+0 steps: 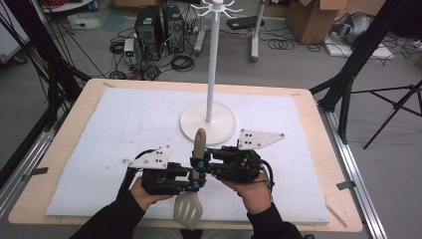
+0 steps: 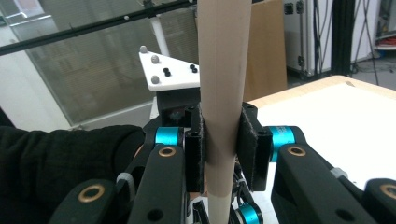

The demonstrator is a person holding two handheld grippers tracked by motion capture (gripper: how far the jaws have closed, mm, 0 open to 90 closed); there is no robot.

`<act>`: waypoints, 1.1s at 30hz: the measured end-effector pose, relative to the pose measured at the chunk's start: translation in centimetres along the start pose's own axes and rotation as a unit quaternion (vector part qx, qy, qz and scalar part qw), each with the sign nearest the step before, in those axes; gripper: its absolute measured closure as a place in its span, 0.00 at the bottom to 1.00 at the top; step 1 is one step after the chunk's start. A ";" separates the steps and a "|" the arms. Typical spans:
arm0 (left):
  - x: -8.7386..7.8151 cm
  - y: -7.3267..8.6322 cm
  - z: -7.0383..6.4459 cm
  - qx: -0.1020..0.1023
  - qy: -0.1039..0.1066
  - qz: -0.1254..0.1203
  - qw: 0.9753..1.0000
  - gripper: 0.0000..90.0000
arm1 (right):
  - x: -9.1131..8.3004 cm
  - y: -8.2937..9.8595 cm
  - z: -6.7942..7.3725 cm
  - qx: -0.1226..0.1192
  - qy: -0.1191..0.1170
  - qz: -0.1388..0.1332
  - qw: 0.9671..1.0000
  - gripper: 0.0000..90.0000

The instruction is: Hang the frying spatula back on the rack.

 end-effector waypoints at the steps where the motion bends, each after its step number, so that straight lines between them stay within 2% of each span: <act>1: 0.0 0.0 0.0 0.001 -0.003 0.003 1.000 0.87 | 0.0 0.1 0.0 0.000 -0.002 0.001 1.000 0.82; 2: 0.0 0.0 0.0 0.003 -0.006 0.004 1.000 0.87 | -0.1 0.1 0.0 -0.002 -0.003 0.000 1.000 0.82; 4: 0.0 0.1 0.2 0.003 -0.024 0.011 1.000 0.87 | -0.1 0.1 -0.1 -0.005 -0.003 -0.002 1.000 0.82; 6: 0.0 0.2 0.5 0.000 -0.040 0.017 0.999 0.87 | 0.0 0.0 -0.4 -0.001 0.011 -0.008 1.000 0.80; 7: 0.0 0.3 0.7 -0.001 -0.051 0.023 0.998 0.87 | 0.0 0.0 -0.5 -0.003 0.017 -0.011 1.000 0.75; 8: 0.0 0.4 0.8 -0.004 -0.056 0.026 0.998 0.87 | 0.1 -0.2 -0.6 -0.006 0.029 -0.017 0.999 0.75; 10: 0.0 0.4 0.9 -0.001 -0.062 0.026 0.998 0.87 | 0.2 -0.3 -0.5 -0.013 0.037 -0.018 0.999 0.76; 12: -0.1 0.3 0.8 0.003 -0.066 0.027 0.997 0.87 | 0.2 -0.3 -0.5 -0.017 0.047 -0.018 0.999 0.82; 15: -0.1 0.3 0.9 0.000 -0.067 0.021 0.998 0.87 | 0.2 -0.4 -0.5 -0.015 0.048 -0.019 0.999 0.82; 17: -0.2 0.2 0.8 -0.003 -0.054 0.008 0.999 0.84 | 0.2 -0.5 -0.4 -0.013 0.046 -0.017 0.999 0.83; 18: -0.3 0.1 0.9 -0.011 -0.058 -0.001 0.998 0.75 | 0.2 -0.6 -0.4 -0.013 0.047 -0.017 0.999 0.83; 19: -0.5 0.1 1.1 -0.018 -0.065 -0.007 0.998 0.57 | 0.2 -0.6 -0.3 -0.012 0.046 -0.015 0.999 0.83; 21: -1.1 0.0 1.5 -0.022 -0.078 -0.019 0.997 0.39 | 0.2 -0.8 -0.4 -0.013 0.047 -0.013 0.999 0.83; 23: -2.1 0.4 2.1 -0.017 -0.109 -0.016 0.994 0.27 | 0.2 -1.2 -0.6 -0.013 0.049 -0.014 0.999 0.83; 24: -3.0 0.6 2.5 -0.019 -0.128 -0.020 0.991 0.26 | 0.2 -1.4 -0.7 -0.014 0.050 -0.014 0.999 0.83; 27: -5.2 1.4 3.3 -0.031 -0.160 -0.032 0.986 0.25 | 0.1 -2.2 -1.2 -0.018 0.060 -0.009 0.998 0.83; 28: -6.4 1.9 3.8 -0.035 -0.175 -0.037 0.983 0.25 | 0.1 -2.4 -1.3 -0.019 0.061 -0.010 0.998 0.83; 30: -8.0 2.8 4.3 -0.041 -0.192 -0.046 0.980 0.25 | 0.1 -3.2 -1.7 -0.021 0.065 -0.008 0.998 0.83; 31: -8.5 3.2 4.4 -0.043 -0.195 -0.047 0.979 0.25 | 0.2 -3.6 -2.0 -0.023 0.068 -0.009 0.997 0.83; 33: -9.6 4.2 4.9 -0.043 -0.211 -0.042 0.976 0.25 | 0.5 -4.4 -2.4 -0.024 0.072 -0.007 0.997 0.83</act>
Point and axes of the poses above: each handheld gripper's, and its own axes: x roughly forward along the jaws, y roughly out of its underside, z roughly to its left, the point moved 9 cm from there along x, roughly forward along the jaws, and after that the axes turned 12 degrees about x, right-handed, at the moved point
